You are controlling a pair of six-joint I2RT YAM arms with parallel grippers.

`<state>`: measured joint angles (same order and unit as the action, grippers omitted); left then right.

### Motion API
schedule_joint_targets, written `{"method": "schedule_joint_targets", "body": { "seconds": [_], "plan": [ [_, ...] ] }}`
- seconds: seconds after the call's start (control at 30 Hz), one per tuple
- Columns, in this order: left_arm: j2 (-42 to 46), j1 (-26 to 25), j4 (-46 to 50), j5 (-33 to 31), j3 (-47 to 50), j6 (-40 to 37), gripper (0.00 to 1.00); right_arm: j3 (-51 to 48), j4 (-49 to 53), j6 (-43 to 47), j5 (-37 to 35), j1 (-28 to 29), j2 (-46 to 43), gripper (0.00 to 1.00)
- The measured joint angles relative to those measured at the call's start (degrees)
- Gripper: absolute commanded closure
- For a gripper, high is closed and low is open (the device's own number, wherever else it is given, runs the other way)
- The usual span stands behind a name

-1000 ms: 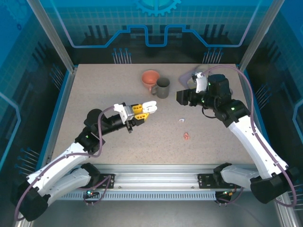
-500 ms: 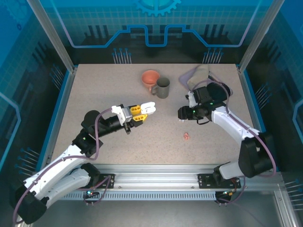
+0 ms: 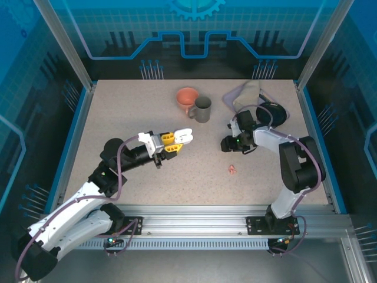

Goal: Insert the wireless bluetooth earbuds into the charging case

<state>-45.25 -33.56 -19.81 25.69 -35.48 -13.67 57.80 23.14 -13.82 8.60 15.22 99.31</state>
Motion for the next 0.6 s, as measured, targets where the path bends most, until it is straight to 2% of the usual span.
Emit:
{"method": "schedule_joint_targets", "body": {
  "seconds": [0.27, 0.6],
  "plan": [
    [0.5, 0.0, 0.7, 0.0, 0.0, 0.0, 1.00, 3.7, -0.8, 0.8, 0.1, 0.2, 2.9, 0.45],
    [1.8, 0.0, 1.6, -0.4, 0.0, 0.0, 1.00, 3.8, 0.3, 0.4, 0.9, 1.4, 3.8, 0.45]
  ]
}}
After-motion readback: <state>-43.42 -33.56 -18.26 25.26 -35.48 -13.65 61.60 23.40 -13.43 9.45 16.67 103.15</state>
